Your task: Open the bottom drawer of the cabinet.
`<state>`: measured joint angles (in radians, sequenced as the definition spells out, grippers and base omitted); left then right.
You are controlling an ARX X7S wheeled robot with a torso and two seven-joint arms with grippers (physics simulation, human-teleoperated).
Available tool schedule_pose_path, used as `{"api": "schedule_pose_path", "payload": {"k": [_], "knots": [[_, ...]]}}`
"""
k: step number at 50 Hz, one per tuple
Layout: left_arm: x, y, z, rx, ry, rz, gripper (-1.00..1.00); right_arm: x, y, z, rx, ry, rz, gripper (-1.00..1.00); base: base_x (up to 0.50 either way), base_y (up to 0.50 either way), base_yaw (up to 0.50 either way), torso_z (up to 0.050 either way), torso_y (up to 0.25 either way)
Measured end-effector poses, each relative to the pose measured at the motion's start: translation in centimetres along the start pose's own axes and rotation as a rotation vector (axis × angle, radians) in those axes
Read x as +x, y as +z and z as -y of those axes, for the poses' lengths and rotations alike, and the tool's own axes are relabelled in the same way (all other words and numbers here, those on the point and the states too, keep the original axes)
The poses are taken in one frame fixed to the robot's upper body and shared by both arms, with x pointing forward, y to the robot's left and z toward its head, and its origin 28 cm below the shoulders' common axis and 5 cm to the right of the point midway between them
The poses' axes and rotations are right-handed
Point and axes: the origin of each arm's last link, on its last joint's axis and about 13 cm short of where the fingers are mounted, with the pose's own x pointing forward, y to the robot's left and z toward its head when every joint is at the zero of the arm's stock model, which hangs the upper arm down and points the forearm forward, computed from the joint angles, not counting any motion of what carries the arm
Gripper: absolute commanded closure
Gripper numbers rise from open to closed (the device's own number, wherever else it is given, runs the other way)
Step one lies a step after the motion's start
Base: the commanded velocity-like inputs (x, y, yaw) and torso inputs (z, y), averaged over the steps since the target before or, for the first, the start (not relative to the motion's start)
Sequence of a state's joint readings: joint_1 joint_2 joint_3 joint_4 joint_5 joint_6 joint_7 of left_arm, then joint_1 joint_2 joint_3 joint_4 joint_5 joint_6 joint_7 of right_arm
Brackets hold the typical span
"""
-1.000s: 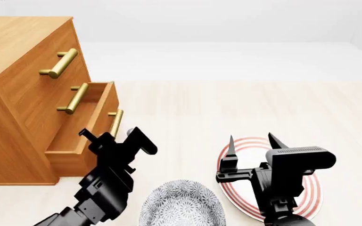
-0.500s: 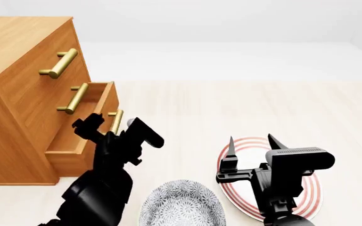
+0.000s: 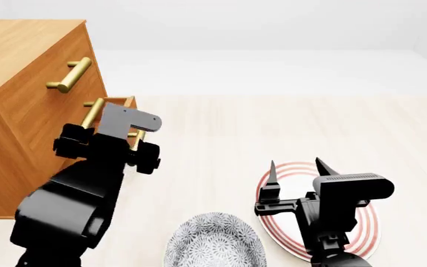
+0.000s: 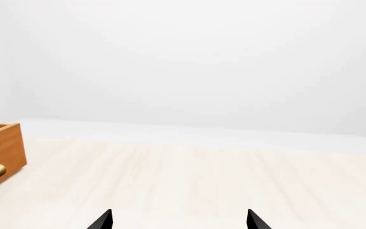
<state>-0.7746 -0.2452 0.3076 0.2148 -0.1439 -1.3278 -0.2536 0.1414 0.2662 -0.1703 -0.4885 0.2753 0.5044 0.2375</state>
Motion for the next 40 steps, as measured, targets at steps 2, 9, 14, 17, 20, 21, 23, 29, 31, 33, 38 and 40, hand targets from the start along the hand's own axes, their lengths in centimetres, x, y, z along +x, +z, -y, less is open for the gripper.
{"api": "schedule_pose_path", "payload": {"k": [2, 9, 14, 17, 20, 21, 23, 29, 31, 33, 38, 40], "knots": [[0.1, 0.0, -0.2, -0.020, -0.015, -0.024, -1.00, 0.0, 0.0, 0.0, 0.000, -0.001, 0.000, -1.00, 0.00, 0.00, 0.00, 0.000, 0.000], [0.5, -0.3, -0.5, -0.072, -0.053, -0.096, -1.00, 0.1, -0.1, 0.0, 0.001, -0.002, -0.002, -1.00, 0.00, 0.00, 0.00, 0.000, 0.000], [1.2, -0.5, -0.7, -0.094, -0.059, -0.136, -1.00, 0.1, -0.2, 0.0, 0.001, -0.002, -0.004, -1.00, 0.00, 0.00, 0.00, 0.000, 0.000], [1.7, -0.6, -0.8, -0.103, -0.057, -0.158, -1.00, 0.1, -0.2, 0.0, 0.002, -0.003, -0.005, -1.00, 0.00, 0.00, 0.00, 0.000, 0.000], [2.2, -0.7, -0.9, -0.108, -0.054, -0.179, -1.00, 0.1, -0.2, 0.0, 0.002, -0.003, -0.006, -1.00, 0.00, 0.00, 0.00, 0.000, 0.000], [2.4, -0.7, -0.9, -0.110, -0.053, -0.187, -1.00, 0.1, -0.3, 0.0, 0.002, -0.003, -0.006, -1.00, 0.00, 0.00, 0.00, 0.000, 0.000], [2.9, -0.9, -1.0, -0.114, -0.052, -0.203, -1.00, 0.1, -0.3, 0.0, 0.002, -0.004, -0.007, -1.00, 0.00, 0.00, 0.00, 0.000, 0.000], [4.1, -1.3, -1.1, -0.123, -0.049, -0.249, -1.00, 0.1, -0.4, 0.0, 0.003, -0.004, -0.010, -1.00, 0.00, 0.00, 0.00, 0.000, 0.000], [4.4, -1.5, -1.1, -0.124, -0.049, -0.263, -1.00, 0.2, -0.4, 0.0, 0.003, -0.004, -0.011, -1.00, 0.00, 0.00, 0.00, 0.000, 0.000], [4.7, -1.6, -1.1, -0.125, -0.050, -0.275, -1.00, 0.2, -0.4, 0.0, 0.003, -0.004, -0.011, -1.00, 0.00, 0.00, 0.00, 0.000, 0.000], [5.4, -2.0, -1.1, -0.127, -0.051, -0.302, -1.00, 0.2, -0.4, 0.0, 0.003, -0.004, -0.012, -1.00, 0.00, 0.00, 0.00, 0.000, 0.000], [5.6, -2.1, -1.1, -0.128, -0.052, -0.311, -1.00, 0.2, -0.4, 0.0, 0.003, -0.004, -0.012, -1.00, 0.00, 0.00, 0.00, 0.000, 0.000]]}}
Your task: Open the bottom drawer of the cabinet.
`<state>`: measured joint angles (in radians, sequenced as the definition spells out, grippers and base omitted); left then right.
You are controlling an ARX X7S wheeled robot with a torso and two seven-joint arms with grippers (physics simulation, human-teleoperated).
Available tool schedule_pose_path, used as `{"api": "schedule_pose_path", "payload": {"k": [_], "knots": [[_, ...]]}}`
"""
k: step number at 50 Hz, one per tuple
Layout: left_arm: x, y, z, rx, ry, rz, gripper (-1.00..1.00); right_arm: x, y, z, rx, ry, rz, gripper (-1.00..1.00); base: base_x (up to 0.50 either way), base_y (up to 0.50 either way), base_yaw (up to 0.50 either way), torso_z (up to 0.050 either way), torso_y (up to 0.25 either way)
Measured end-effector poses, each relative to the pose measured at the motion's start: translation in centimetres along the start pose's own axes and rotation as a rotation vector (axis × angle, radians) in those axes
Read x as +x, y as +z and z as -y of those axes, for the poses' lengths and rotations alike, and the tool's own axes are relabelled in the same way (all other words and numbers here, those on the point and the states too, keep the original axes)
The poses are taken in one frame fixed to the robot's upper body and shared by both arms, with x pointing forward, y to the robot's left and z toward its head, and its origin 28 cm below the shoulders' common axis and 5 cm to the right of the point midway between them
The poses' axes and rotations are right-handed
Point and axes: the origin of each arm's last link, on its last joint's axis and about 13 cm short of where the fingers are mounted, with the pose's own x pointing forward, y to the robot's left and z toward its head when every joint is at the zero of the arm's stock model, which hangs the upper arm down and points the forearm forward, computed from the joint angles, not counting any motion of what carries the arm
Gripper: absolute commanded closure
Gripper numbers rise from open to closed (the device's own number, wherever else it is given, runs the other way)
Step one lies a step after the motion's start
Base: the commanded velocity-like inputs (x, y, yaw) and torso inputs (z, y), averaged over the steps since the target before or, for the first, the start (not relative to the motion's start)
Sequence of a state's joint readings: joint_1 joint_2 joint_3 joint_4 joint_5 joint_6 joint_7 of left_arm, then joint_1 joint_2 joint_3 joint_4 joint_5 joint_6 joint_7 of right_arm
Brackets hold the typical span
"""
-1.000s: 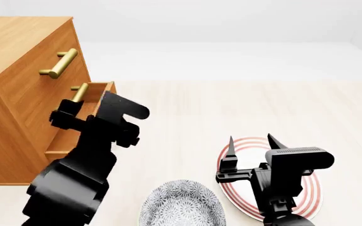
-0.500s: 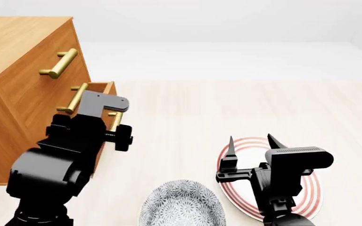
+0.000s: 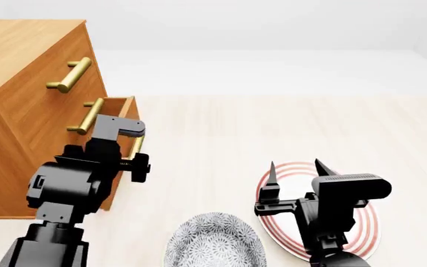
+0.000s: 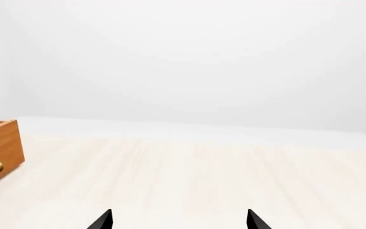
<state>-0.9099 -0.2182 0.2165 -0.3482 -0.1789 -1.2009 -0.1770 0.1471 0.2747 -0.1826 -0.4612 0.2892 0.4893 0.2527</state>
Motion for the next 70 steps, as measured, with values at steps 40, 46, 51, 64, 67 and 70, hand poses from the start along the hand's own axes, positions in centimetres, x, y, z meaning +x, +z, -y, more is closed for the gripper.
{"api": "schedule_pose_path", "payload": {"k": [40, 46, 51, 64, 67, 70], "knots": [[-0.6, -0.1, 0.2, 0.002, -0.208, -0.033, -1.00, 0.0, -0.1, 0.0, 0.002, -0.003, -0.002, -1.00, 0.00, 0.00, 0.00, 0.000, 0.000], [-1.0, 0.1, 0.3, -0.013, -0.270, -0.034, -1.00, 0.0, -0.1, 0.0, 0.003, -0.004, -0.002, -1.00, 0.00, 0.00, 0.00, 0.000, 0.000], [-1.4, 0.2, 0.5, -0.020, -0.309, -0.034, -1.00, 0.0, 0.0, 0.0, 0.003, -0.003, -0.002, -1.00, 0.00, 0.00, 0.00, 0.000, 0.000], [-2.4, 0.6, 2.0, -0.008, -0.409, -0.034, -1.00, 0.0, 0.1, 0.1, 0.002, -0.003, 0.001, -1.00, 0.00, 0.00, 0.00, 0.000, 0.000], [-2.6, 0.7, 2.5, 0.000, -0.431, -0.031, -1.00, 0.0, 0.1, 0.1, 0.003, -0.003, 0.001, -1.00, 0.00, 0.00, 0.00, 0.000, 0.000], [-2.8, 0.8, 3.1, 0.008, -0.455, -0.030, -1.00, 0.0, 0.1, 0.1, 0.004, -0.004, 0.002, -1.00, 0.00, 0.00, 0.00, 0.000, 0.000]]}}
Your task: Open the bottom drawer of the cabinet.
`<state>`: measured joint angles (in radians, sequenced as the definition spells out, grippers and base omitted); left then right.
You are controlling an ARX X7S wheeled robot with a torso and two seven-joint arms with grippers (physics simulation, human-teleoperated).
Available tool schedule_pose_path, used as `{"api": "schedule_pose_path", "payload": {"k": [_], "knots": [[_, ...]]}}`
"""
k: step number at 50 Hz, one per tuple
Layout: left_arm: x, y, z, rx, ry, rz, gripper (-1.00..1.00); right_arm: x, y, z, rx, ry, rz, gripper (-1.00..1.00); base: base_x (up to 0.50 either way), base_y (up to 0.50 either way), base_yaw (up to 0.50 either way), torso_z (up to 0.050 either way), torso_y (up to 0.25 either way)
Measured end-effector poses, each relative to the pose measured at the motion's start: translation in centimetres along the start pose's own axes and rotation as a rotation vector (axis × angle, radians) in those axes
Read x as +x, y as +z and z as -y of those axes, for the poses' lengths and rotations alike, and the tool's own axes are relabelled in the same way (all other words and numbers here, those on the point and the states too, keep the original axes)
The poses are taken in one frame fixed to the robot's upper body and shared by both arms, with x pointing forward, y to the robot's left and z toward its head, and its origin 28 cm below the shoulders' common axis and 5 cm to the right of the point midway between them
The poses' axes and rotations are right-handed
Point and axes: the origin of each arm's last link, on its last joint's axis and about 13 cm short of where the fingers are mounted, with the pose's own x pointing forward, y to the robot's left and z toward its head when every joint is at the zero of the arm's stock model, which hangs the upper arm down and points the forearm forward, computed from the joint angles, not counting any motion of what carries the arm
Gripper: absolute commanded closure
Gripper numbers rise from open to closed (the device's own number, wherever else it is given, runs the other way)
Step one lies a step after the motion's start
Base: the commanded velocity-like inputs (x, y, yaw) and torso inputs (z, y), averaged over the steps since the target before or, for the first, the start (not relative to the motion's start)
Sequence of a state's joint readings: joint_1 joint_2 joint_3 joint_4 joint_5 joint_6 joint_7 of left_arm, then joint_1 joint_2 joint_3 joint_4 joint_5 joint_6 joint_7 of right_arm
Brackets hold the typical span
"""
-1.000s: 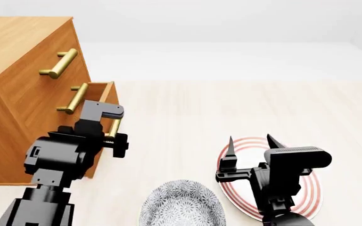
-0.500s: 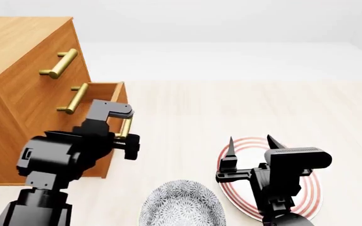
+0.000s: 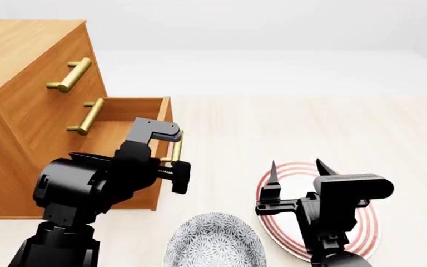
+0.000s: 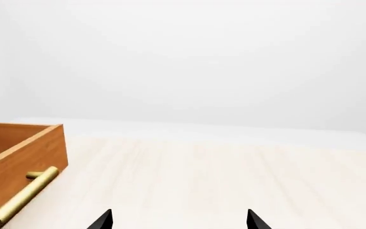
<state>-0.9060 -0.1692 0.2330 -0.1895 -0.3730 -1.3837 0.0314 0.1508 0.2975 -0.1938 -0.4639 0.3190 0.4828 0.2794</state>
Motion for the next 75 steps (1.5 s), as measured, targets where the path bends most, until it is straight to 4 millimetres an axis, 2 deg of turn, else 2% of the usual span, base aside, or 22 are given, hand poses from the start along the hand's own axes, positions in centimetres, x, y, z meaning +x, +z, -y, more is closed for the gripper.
{"api": "schedule_pose_path", "payload": {"k": [9, 24, 30, 41, 47, 57, 65, 75], "knots": [[0.0, 0.2, 1.8, 0.022, -0.076, 0.005, -1.00, -0.1, -0.1, 0.1, 0.003, -0.002, 0.000, -1.00, 0.00, 0.00, 0.00, 0.000, 0.000], [-0.6, -0.1, 2.2, 0.037, -0.059, 0.049, -1.00, -0.2, -0.1, 0.2, 0.005, -0.005, 0.001, -1.00, 0.00, 0.00, 0.00, 0.000, 0.001], [-2.5, 0.5, 2.9, 0.029, -0.071, 0.203, -1.00, -0.2, 0.2, 0.2, 0.005, -0.006, 0.008, -1.00, 0.00, 0.00, 0.00, 0.000, 0.000], [-7.9, 1.3, 3.8, 0.008, -0.065, 0.551, -1.00, -0.4, 1.1, 0.1, -0.008, -0.006, 0.040, -1.00, 0.00, 0.00, 0.00, 0.000, 0.000], [-9.9, 0.5, 3.9, 0.014, -0.032, 0.711, -1.00, -0.6, 2.7, -0.2, -0.046, -0.006, 0.126, -1.00, 0.00, 0.00, 0.00, 0.000, 0.000], [-11.8, -1.0, 4.3, 0.049, 0.060, 0.929, -1.00, -0.9, 7.0, -0.5, -0.124, -0.015, 0.322, -1.00, 0.00, 0.00, 0.00, 0.000, 0.000], [-13.3, -1.2, 4.6, 0.068, 0.099, 1.046, -1.00, -1.6, 9.9, -0.8, -0.167, -0.014, 0.443, -1.00, 0.00, 0.00, 0.00, 0.000, 0.000], [-14.8, -1.0, 5.0, 0.093, 0.132, 1.154, -1.00, -2.3, 12.5, -1.0, -0.188, -0.011, 0.550, -1.00, 0.00, 0.00, 0.00, 0.000, 0.000]]}}
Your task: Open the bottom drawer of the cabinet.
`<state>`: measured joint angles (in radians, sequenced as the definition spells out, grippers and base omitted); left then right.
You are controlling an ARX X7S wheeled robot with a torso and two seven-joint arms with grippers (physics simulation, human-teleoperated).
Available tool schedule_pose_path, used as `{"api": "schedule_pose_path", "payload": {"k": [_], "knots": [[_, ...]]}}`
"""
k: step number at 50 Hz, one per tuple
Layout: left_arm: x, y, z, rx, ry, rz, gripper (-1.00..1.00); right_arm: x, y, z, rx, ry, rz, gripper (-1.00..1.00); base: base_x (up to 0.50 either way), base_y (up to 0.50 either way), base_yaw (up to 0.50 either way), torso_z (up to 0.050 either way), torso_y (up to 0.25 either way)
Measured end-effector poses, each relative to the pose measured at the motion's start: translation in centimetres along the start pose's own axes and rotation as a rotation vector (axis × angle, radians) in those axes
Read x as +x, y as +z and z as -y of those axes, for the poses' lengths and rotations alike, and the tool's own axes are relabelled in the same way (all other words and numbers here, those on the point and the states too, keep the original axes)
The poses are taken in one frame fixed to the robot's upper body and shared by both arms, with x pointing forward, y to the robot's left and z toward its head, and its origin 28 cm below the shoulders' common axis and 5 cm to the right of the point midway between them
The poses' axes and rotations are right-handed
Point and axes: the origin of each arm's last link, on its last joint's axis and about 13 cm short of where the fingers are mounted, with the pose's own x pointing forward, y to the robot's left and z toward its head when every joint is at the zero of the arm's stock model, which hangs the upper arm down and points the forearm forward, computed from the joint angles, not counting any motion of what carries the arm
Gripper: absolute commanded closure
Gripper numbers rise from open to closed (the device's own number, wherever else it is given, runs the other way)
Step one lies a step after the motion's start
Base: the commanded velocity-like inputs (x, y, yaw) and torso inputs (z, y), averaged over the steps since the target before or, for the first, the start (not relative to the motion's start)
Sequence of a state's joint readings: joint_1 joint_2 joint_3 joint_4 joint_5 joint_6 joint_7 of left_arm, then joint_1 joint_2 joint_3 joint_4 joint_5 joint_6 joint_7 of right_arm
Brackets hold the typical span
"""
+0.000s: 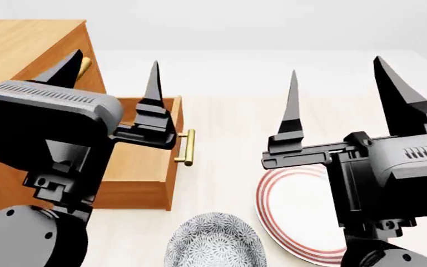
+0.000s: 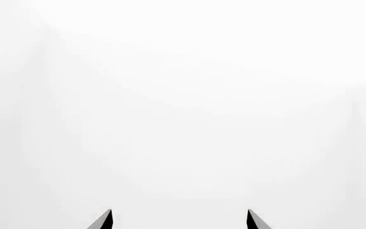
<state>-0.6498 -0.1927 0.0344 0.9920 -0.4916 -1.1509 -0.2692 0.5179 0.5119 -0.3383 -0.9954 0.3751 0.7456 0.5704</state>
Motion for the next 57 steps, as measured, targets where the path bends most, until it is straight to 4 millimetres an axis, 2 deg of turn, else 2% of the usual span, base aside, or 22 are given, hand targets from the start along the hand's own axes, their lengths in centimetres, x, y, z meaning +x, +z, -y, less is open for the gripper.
{"api": "schedule_pose_path", "payload": {"k": [26, 57], "knots": [[-1.1, 2.0, 0.5, 0.021, -0.013, 0.154, -1.00, 1.5, 4.0, 0.4, -0.050, 0.019, 0.152, -1.00, 0.00, 0.00, 0.00, 0.000, 0.000], [-1.8, 3.0, 0.8, 0.009, -0.035, 0.196, -1.00, 1.9, 5.7, 1.0, -0.067, 0.005, 0.207, -1.00, 0.00, 0.00, 0.00, 0.000, 0.000]]}}
